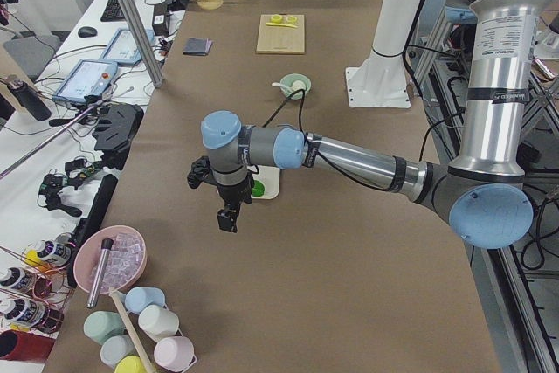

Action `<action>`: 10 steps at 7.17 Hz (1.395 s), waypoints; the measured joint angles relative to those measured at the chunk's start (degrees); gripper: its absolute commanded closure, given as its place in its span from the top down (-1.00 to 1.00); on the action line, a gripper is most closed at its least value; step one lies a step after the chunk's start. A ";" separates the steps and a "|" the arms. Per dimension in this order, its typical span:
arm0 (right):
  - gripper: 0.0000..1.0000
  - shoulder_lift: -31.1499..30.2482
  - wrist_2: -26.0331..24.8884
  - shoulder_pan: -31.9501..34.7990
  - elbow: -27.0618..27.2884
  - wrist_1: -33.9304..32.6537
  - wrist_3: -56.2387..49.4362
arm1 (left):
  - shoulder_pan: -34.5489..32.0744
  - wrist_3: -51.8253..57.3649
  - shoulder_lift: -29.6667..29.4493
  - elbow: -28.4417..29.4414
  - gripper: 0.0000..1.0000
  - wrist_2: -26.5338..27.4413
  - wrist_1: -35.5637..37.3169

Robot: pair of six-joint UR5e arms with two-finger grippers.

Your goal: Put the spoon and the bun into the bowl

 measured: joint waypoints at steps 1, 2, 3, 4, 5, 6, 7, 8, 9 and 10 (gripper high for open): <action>1.00 0.07 0.38 0.00 0.06 0.03 -0.02 | 0.00 0.02 0.70 0.01 0.96 0.01 -0.03; 1.00 0.16 0.54 0.00 0.18 0.07 -0.08 | -0.02 0.03 1.02 0.01 0.96 0.01 -0.03; 1.00 0.26 0.62 0.00 0.34 0.09 -0.22 | -0.05 0.03 1.16 -0.12 0.96 0.01 -0.04; 1.00 0.33 0.67 0.00 0.44 0.11 -0.40 | -0.07 0.03 1.31 -0.29 0.96 0.01 -0.02; 1.00 0.36 0.72 0.00 0.58 0.16 -0.48 | -0.07 0.03 1.59 -0.46 0.96 0.01 0.00; 1.00 0.37 0.81 0.00 0.72 0.16 -0.52 | -0.08 0.03 1.83 -0.75 0.96 0.01 0.00; 1.00 0.32 0.93 0.00 0.87 0.11 -0.55 | -0.10 0.03 1.92 -1.07 0.96 0.01 0.01; 1.00 0.17 1.01 0.00 0.96 0.03 -0.59 | -0.11 0.03 1.95 -1.39 0.96 0.01 -0.02; 1.00 0.03 1.11 0.00 0.99 -0.01 -0.61 | -0.11 0.03 2.00 -1.77 0.96 0.01 -0.02; 1.00 -0.02 1.21 0.00 1.01 -0.01 -0.61 | -0.11 0.03 2.17 -1.99 0.96 0.01 0.00</action>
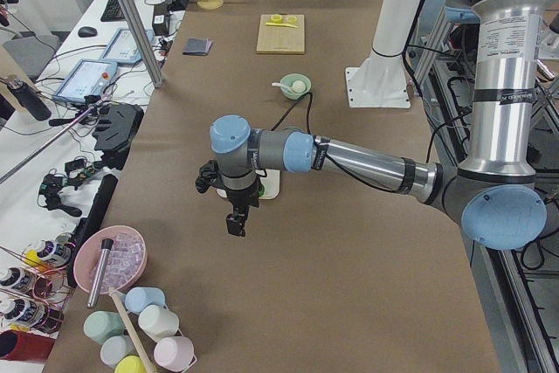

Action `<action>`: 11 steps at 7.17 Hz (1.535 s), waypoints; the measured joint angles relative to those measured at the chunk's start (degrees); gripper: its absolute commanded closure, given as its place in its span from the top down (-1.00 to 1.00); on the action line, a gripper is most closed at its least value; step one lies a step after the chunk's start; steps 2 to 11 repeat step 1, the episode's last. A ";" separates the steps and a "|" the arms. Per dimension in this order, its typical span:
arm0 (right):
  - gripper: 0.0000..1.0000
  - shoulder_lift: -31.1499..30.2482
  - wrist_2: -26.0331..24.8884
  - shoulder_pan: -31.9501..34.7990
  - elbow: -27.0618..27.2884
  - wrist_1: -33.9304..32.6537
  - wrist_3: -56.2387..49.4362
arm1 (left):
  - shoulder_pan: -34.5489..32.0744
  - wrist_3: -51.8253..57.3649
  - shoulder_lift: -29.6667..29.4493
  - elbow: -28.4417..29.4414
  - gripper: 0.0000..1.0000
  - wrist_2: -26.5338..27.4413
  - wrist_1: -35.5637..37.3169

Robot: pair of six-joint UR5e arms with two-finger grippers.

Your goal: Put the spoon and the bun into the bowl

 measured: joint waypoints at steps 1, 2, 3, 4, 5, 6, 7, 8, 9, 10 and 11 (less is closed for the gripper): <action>1.00 -0.02 0.07 0.00 0.03 0.03 0.00 | 0.00 -0.02 0.30 -0.29 0.96 0.00 -0.02; 1.00 -0.02 0.07 0.00 0.03 0.03 0.00 | 0.00 -0.02 0.30 -0.29 0.96 0.00 -0.02; 1.00 -0.02 0.07 0.00 0.03 0.03 0.00 | 0.00 -0.02 0.30 -0.29 0.96 0.00 -0.02; 1.00 -0.02 0.07 0.00 0.03 0.03 0.00 | 0.00 -0.02 0.30 -0.29 0.96 0.00 -0.02; 1.00 -0.02 0.07 0.00 0.03 0.03 0.00 | 0.00 -0.02 0.30 -0.29 0.96 0.00 -0.02; 1.00 -0.02 0.07 0.00 0.03 0.03 0.00 | 0.00 -0.02 0.30 -0.29 0.96 0.00 -0.02; 1.00 -0.02 0.07 0.00 0.03 0.03 0.00 | 0.00 -0.02 0.30 -0.29 0.96 0.00 -0.02; 1.00 -0.02 0.07 0.00 0.03 0.03 0.00 | 0.00 -0.02 0.30 -0.29 0.96 0.00 -0.02; 1.00 -0.02 0.07 0.00 0.03 0.03 0.00 | 0.00 -0.02 0.30 -0.29 0.96 0.00 -0.02; 1.00 -0.02 0.07 0.00 0.03 0.03 0.00 | 0.00 -0.02 0.30 -0.29 0.96 0.00 -0.02; 1.00 -0.02 0.07 0.00 0.03 0.03 0.00 | 0.00 -0.02 0.30 -0.29 0.96 0.00 -0.02</action>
